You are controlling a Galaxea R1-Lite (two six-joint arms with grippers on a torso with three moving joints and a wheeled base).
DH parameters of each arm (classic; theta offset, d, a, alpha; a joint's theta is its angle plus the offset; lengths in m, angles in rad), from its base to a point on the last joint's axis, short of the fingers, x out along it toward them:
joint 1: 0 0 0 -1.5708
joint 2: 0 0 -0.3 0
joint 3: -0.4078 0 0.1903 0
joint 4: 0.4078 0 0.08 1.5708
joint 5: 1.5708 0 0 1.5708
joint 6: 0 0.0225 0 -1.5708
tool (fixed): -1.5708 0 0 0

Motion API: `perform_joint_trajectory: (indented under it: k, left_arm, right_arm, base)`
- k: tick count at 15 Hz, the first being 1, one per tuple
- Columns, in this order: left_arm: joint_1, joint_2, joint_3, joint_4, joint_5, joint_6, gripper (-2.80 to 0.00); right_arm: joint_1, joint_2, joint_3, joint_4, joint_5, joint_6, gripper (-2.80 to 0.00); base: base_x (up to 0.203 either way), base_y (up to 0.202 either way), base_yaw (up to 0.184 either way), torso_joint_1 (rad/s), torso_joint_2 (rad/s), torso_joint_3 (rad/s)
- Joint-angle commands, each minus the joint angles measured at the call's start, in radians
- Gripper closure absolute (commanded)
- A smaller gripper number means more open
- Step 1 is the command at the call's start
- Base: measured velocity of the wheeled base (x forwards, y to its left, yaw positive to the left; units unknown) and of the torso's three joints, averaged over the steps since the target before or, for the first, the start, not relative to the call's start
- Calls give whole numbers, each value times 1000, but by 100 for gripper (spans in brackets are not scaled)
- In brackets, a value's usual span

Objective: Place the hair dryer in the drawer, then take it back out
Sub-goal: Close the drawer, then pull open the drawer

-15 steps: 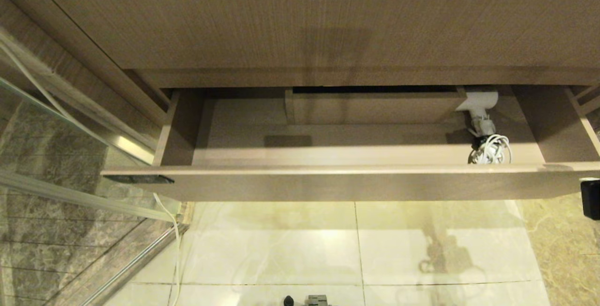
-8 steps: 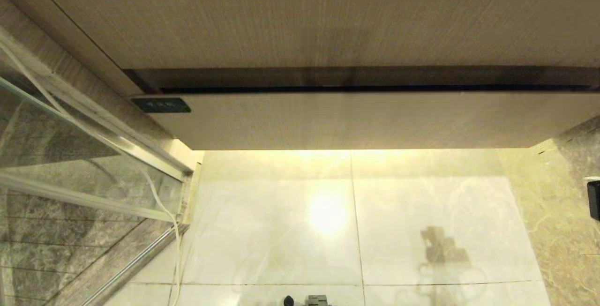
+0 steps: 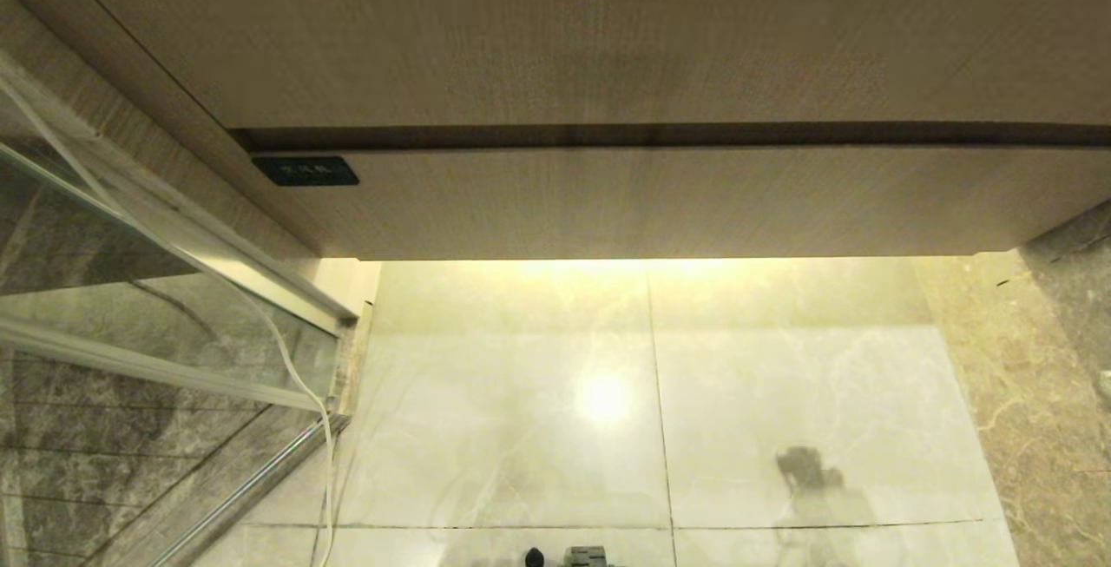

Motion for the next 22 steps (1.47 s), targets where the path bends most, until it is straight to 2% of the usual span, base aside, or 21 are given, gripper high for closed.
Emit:
perform_joint_trajectory:
  k: [1,2,5,7,11,13,14,17,18,20,22]
  left_arm:
    - [0,0,0,0,1,0,0]
    - [0,0,0,0,1,0,0]
    - [0,0,0,0,1,0,0]
    - [0,0,0,0,1,0,0]
    - [0,0,0,0,1,0,0]
    - [0,0,0,0,1,0,0]
    - [0,0,0,0,1,0,0]
    - [0,0,0,0,1,0,0]
    - [0,0,0,0,1,0,0]
    - [0,0,0,0,1,0,0]
    - [0,0,0,0,1,0,0]
  right_arm:
    - [2,-59,13,29,0,-32,0]
    - [4,-73,15,45,1,-87,0]
    - [8,-146,16,84,8,-391,0]
    - [9,-213,6,82,64,-543,0]
    - [9,-390,30,120,131,-726,0]
    - [8,-513,18,192,174,-827,0]
    - [7,-553,-16,247,204,-904,0]
    - [7,-515,-113,302,282,-945,0]
    - [7,-470,-149,315,312,-970,-280]
    - [7,-405,-179,332,362,-1009,-280]
    - [6,-340,-162,336,420,-1013,-280]
  base:
    - [0,0,0,0,0,0]
    - [0,0,0,0,0,0]
    - [0,0,0,0,0,0]
    - [0,0,0,0,0,0]
    - [0,0,0,0,0,0]
    - [0,0,0,0,0,0]
    - [0,0,0,0,0,0]
    - [0,0,0,0,0,0]
    - [0,0,0,0,0,0]
    - [0,0,0,0,0,0]
    - [0,0,0,0,0,0]
